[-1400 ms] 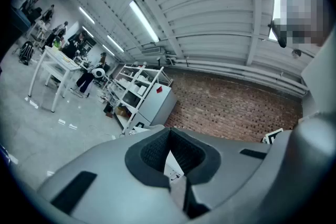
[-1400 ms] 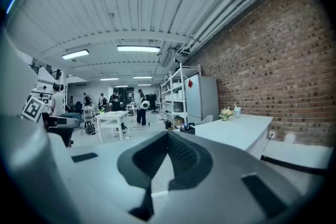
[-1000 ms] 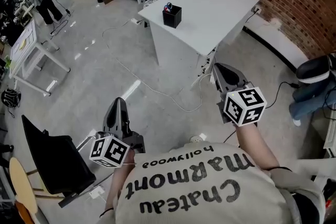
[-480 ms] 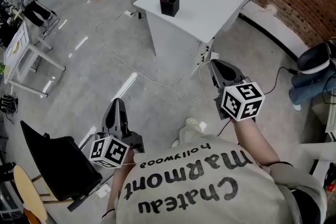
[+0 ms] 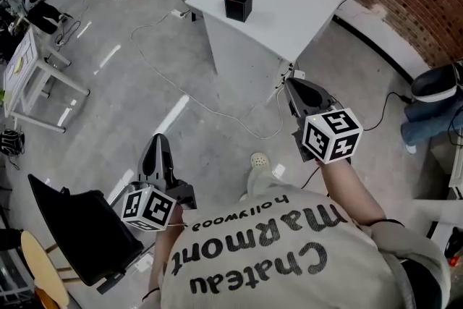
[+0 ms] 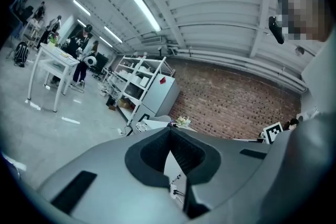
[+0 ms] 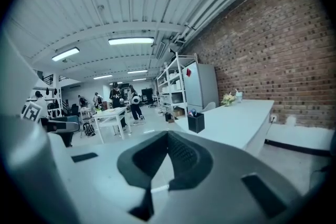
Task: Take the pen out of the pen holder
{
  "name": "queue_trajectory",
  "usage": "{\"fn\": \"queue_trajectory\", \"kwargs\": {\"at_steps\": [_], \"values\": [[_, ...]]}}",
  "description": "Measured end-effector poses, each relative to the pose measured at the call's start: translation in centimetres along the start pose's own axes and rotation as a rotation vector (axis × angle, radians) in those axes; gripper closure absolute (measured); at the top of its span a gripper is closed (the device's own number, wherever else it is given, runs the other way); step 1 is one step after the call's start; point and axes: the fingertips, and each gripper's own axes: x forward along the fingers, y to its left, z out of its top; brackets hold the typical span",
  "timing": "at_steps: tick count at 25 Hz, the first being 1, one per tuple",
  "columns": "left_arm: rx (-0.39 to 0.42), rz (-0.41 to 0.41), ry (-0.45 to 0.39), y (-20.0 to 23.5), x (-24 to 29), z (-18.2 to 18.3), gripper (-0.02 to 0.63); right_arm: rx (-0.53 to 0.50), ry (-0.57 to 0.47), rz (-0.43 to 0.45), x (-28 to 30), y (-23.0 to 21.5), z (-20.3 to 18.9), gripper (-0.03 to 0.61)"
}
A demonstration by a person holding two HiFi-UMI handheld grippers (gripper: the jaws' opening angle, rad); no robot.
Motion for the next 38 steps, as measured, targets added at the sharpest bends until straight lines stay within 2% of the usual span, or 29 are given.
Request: {"fn": "queue_trajectory", "kwargs": {"at_steps": [16,21,29,38], "values": [[-0.011,0.009,-0.018,-1.4,11.6,1.6,0.614,0.023,-0.006,0.049,9.5,-7.6,4.4,0.575],[0.01,-0.001,-0.025,-2.8,15.6,2.1,0.614,0.046,-0.011,0.065,12.2,-10.5,5.7,0.575],[0.003,0.019,-0.026,-3.6,19.7,0.8,0.614,0.064,0.003,0.088,15.4,-14.6,5.8,0.575],[0.021,0.01,0.002,-4.5,22.4,-0.7,0.614,0.096,0.022,0.097,16.5,-16.8,4.1,0.575]]}}
